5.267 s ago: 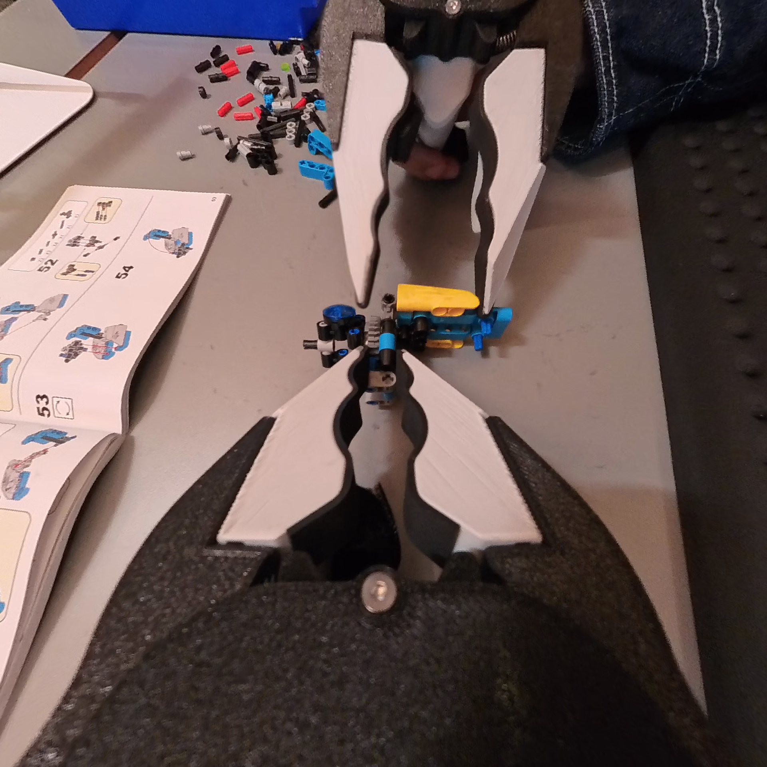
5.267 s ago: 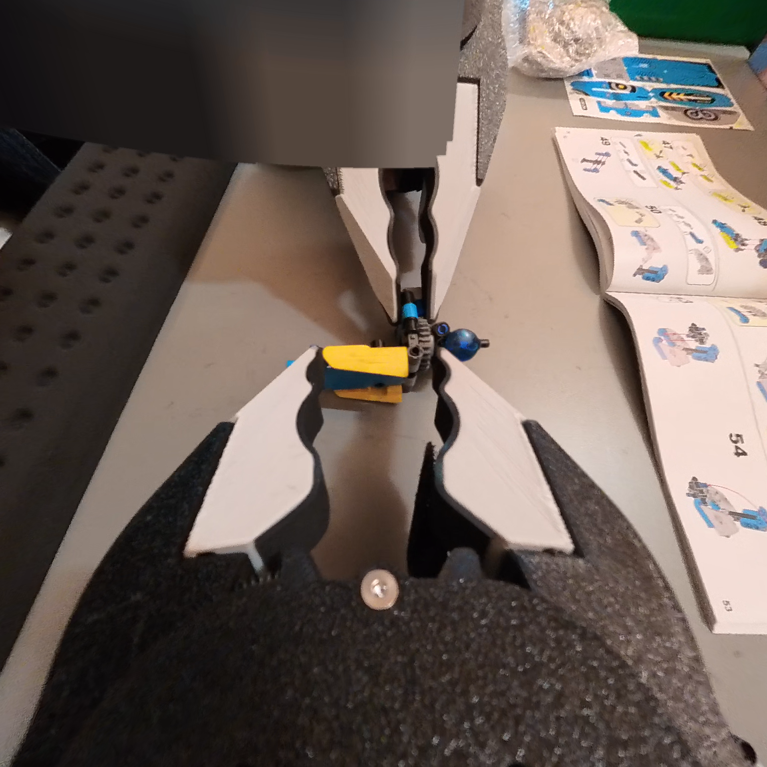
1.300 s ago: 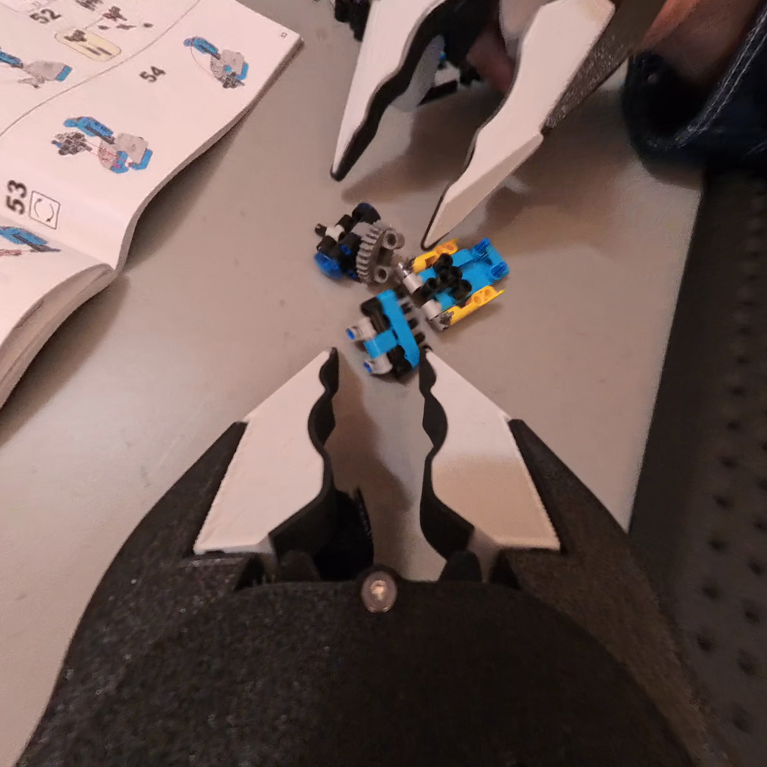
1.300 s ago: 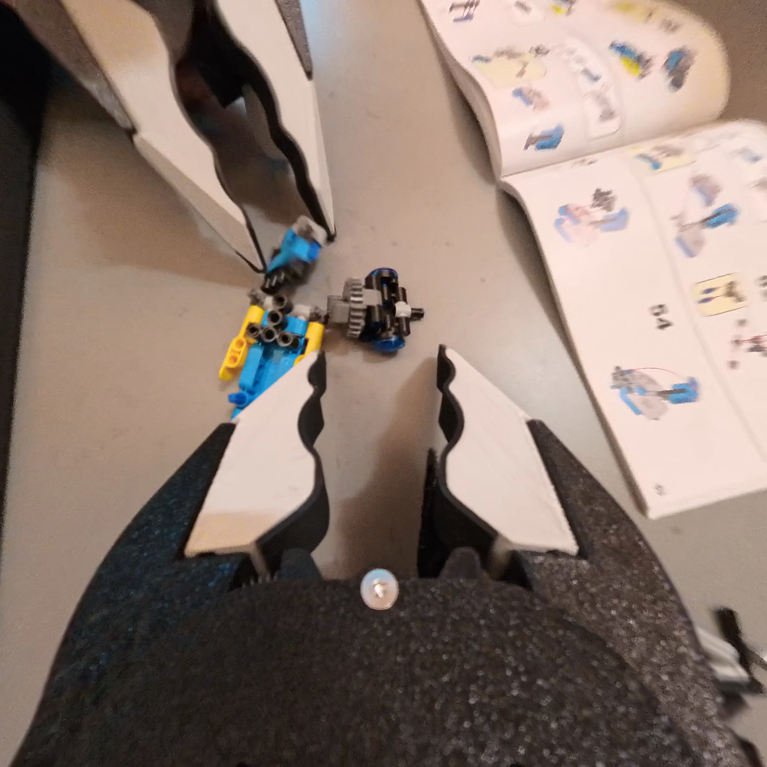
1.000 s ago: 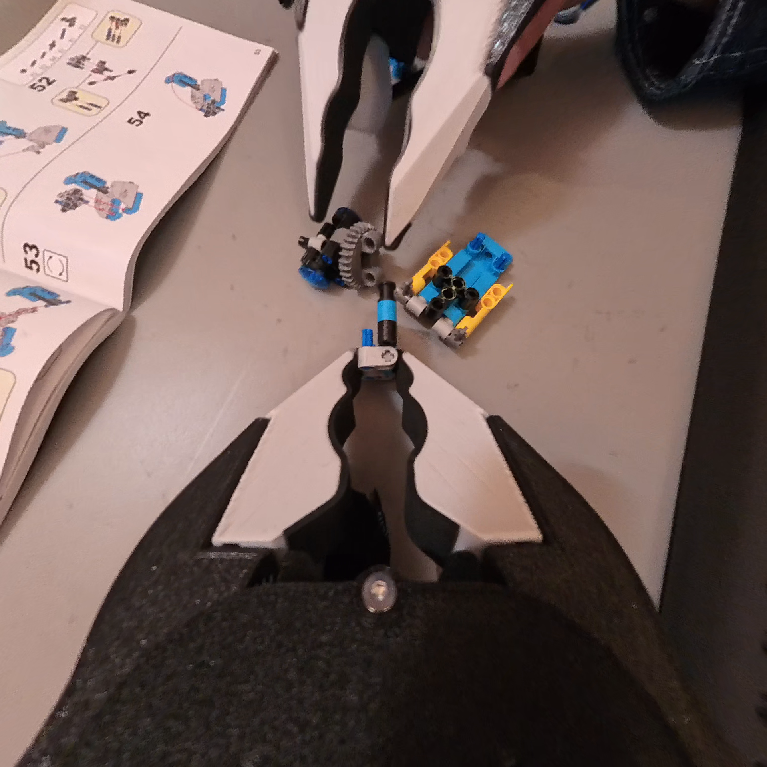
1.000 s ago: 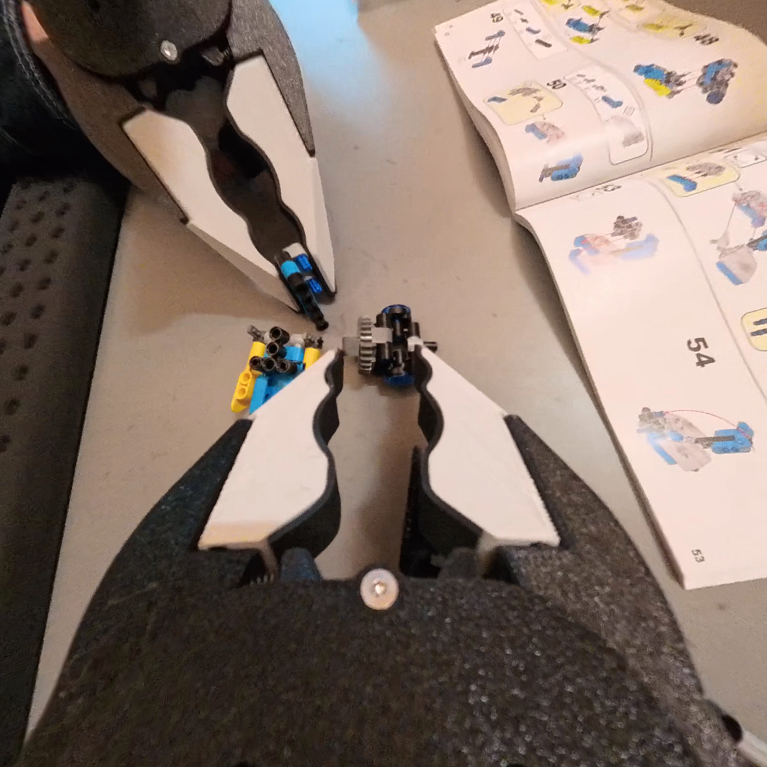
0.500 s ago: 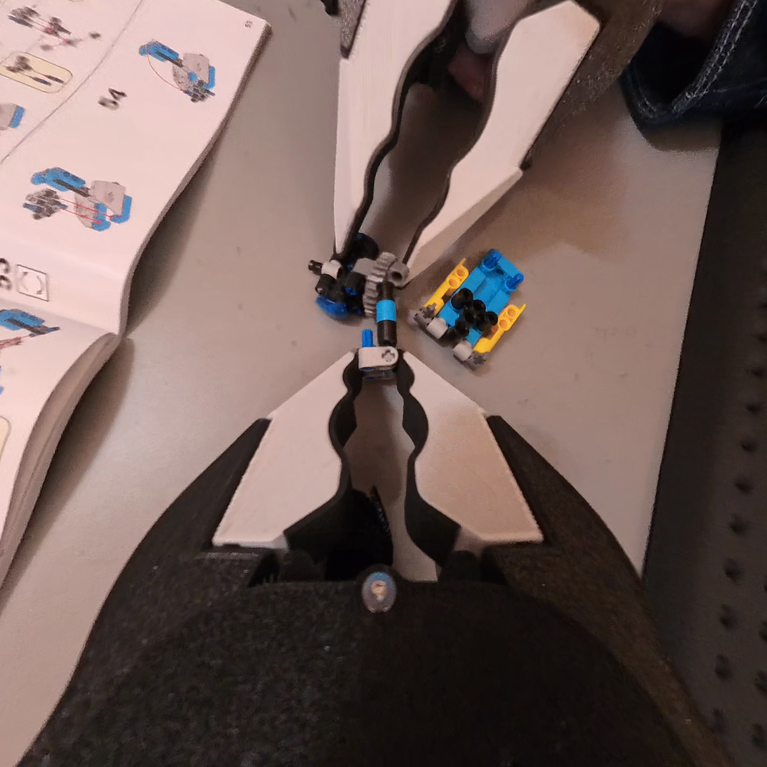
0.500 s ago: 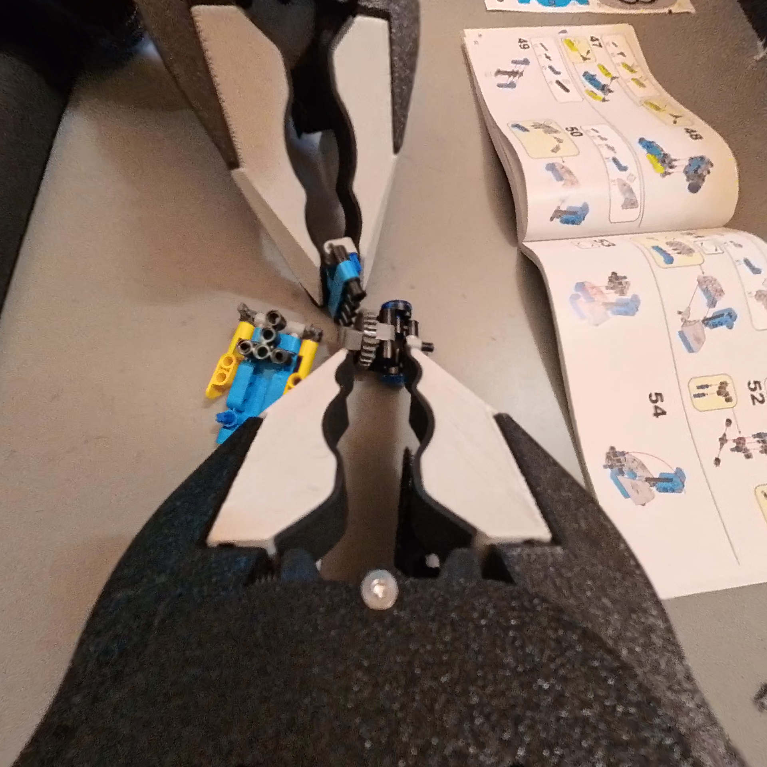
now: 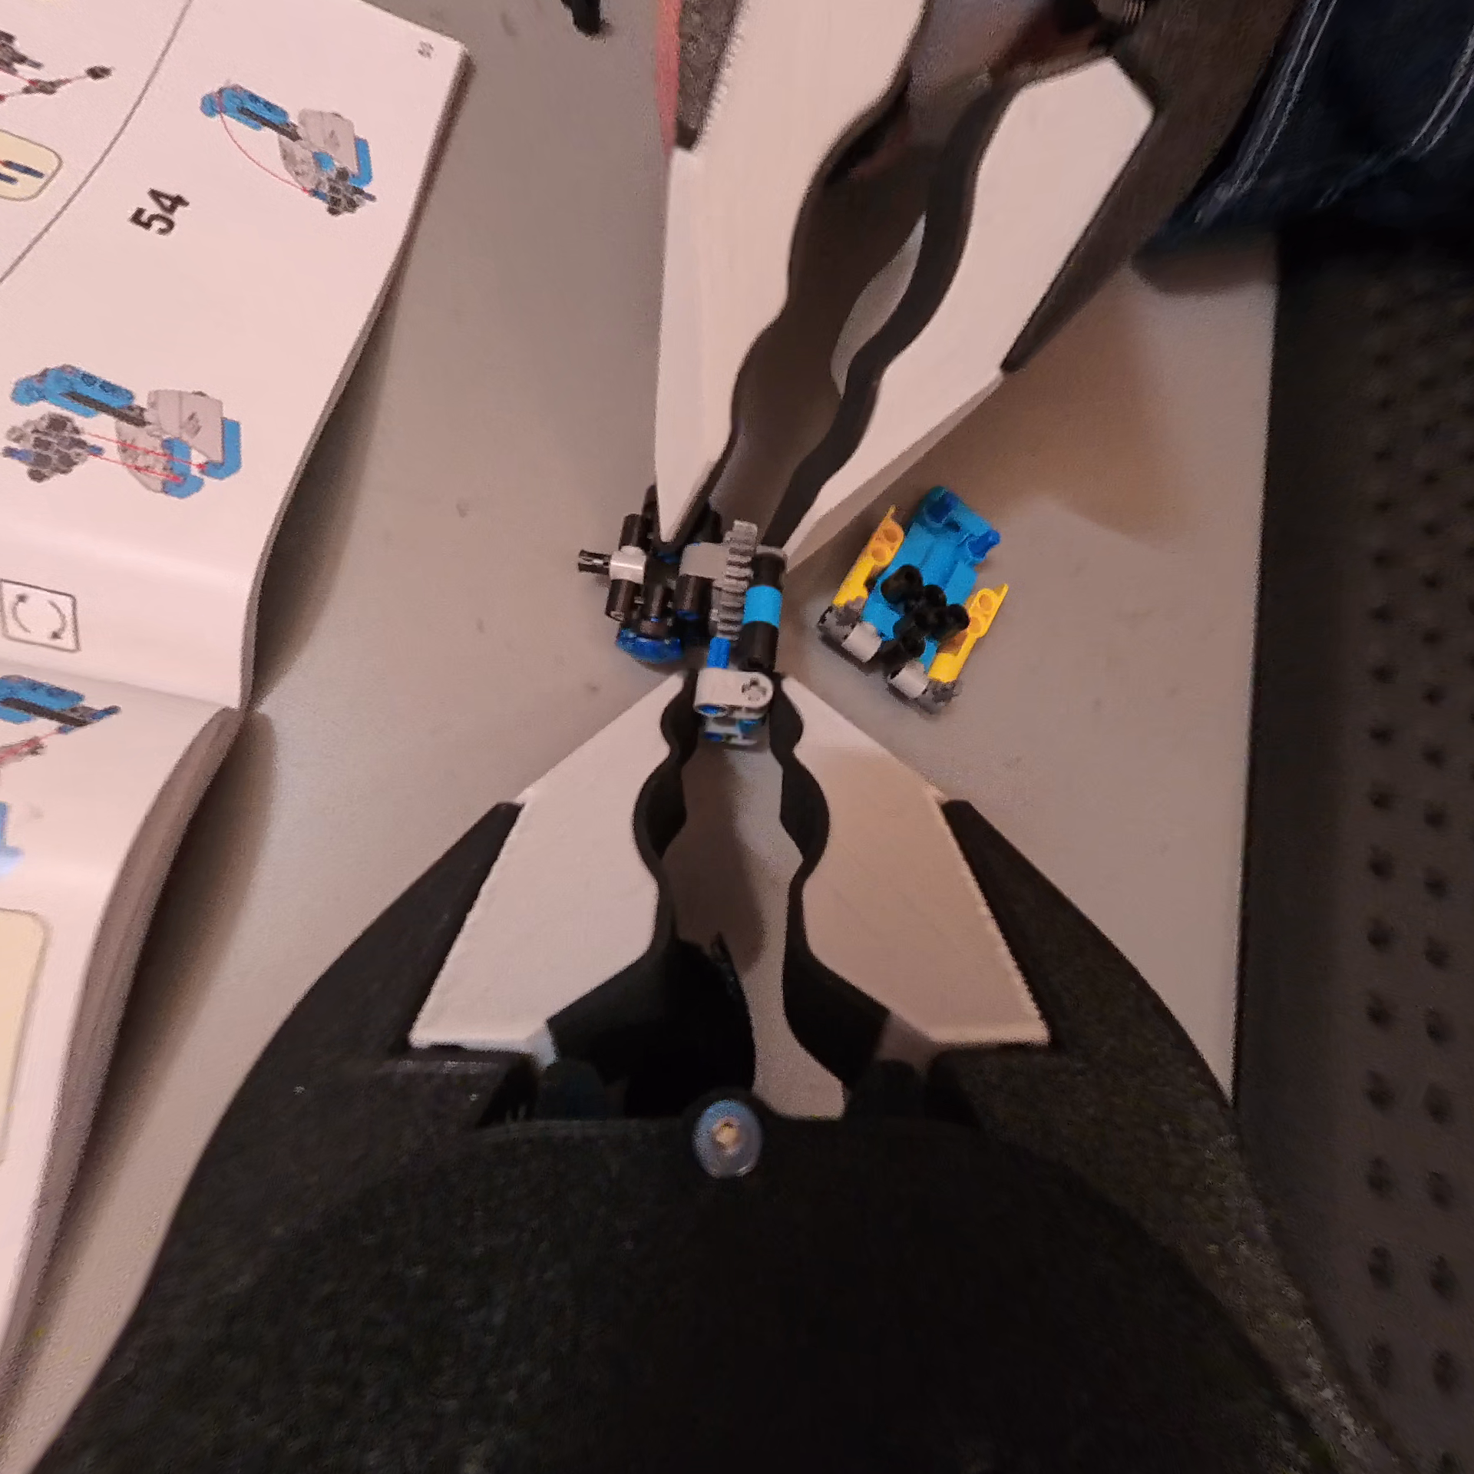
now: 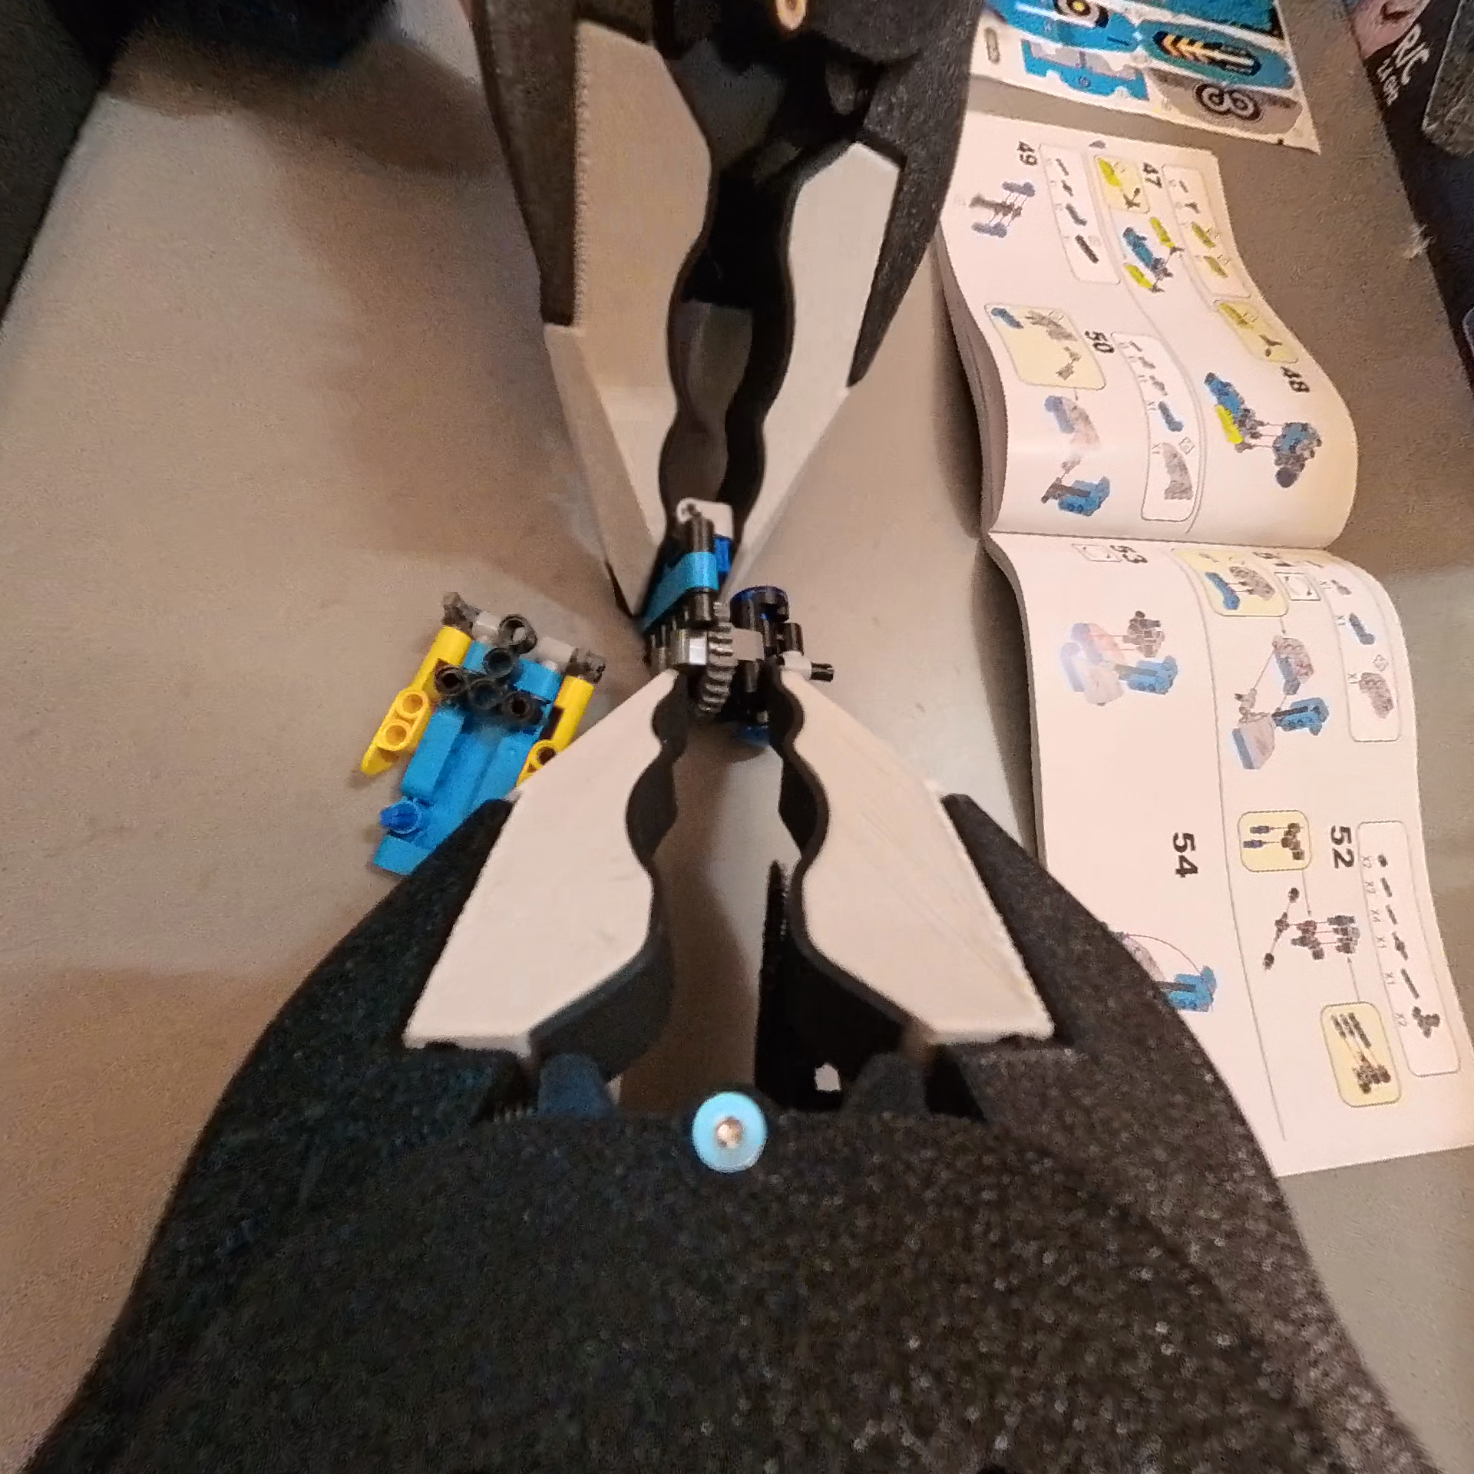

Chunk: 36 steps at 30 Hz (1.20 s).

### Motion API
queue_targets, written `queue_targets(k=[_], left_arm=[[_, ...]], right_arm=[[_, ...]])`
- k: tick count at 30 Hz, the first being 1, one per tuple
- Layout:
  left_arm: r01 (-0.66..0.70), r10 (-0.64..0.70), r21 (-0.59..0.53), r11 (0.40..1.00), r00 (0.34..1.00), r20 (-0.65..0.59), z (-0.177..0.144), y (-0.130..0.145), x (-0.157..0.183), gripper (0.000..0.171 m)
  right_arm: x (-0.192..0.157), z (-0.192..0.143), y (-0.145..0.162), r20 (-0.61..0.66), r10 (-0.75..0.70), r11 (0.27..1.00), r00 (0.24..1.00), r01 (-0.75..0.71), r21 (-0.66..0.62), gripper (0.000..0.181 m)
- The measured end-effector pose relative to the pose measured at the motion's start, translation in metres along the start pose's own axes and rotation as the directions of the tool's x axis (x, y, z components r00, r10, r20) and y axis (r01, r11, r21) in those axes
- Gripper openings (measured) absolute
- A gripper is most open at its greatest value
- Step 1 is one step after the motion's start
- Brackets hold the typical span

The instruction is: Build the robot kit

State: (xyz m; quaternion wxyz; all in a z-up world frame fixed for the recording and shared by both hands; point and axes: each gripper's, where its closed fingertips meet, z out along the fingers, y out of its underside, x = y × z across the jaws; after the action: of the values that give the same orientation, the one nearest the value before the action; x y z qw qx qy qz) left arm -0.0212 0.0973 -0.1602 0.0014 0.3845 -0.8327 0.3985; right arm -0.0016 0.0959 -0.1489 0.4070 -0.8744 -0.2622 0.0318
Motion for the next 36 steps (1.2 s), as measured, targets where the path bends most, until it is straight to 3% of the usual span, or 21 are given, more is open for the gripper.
queue_targets(k=[4, 10, 14, 18, 22, 27, 36], left_arm=[[-0.016, 0.017, 0.025, 1.000, 0.999, -0.033, 0.000, 0.001, 0.003, 0.015], [0.077, -0.077, 0.024, 0.997, 0.997, -0.014, 0.001, -0.001, 0.001, 0.014], [-0.030, 0.030, -0.033, 0.999, 1.000, -0.004, 0.002, 0.003, 0.008, 0.013], [0.020, -0.020, -0.057, 0.998, 1.000, -0.007, 0.003, 0.002, 0.009, 0.013], [0.032, -0.029, -0.096, 0.995, 0.999, 0.033, 0.004, 0.003, 0.012, 0.013], [0.124, -0.125, -0.010, 0.992, 0.991, -0.039, 0.004, 0.000, 0.011, 0.013], [0.323, -0.286, 0.162, 0.932, 0.934, -0.217, -0.013, -0.016, 0.008, 0.014]], right_arm=[[-0.001, 0.001, -0.002, -0.011, -0.023, 0.999, 1.000, 0.023, -0.023, 0.018], [-0.001, 0.001, 0.000, -0.097, -0.065, 0.991, 0.993, 0.053, -0.125, 0.018], [-0.008, 0.002, -0.003, -0.083, -0.138, 0.984, 0.987, 0.127, -0.123, 0.018], [-0.008, 0.002, -0.002, -0.069, -0.144, 0.981, 0.987, 0.134, -0.138, 0.018], [-0.010, 0.000, -0.004, -0.109, -0.269, 0.948, 0.957, 0.243, -0.206, 0.018], [-0.003, 0.002, -0.004, -0.072, -0.086, 0.994, 0.994, 0.081, -0.071, 0.020], [0.014, -0.011, -0.020, -0.177, -0.003, 0.994, 0.984, 0.022, 0.103, 0.022]])
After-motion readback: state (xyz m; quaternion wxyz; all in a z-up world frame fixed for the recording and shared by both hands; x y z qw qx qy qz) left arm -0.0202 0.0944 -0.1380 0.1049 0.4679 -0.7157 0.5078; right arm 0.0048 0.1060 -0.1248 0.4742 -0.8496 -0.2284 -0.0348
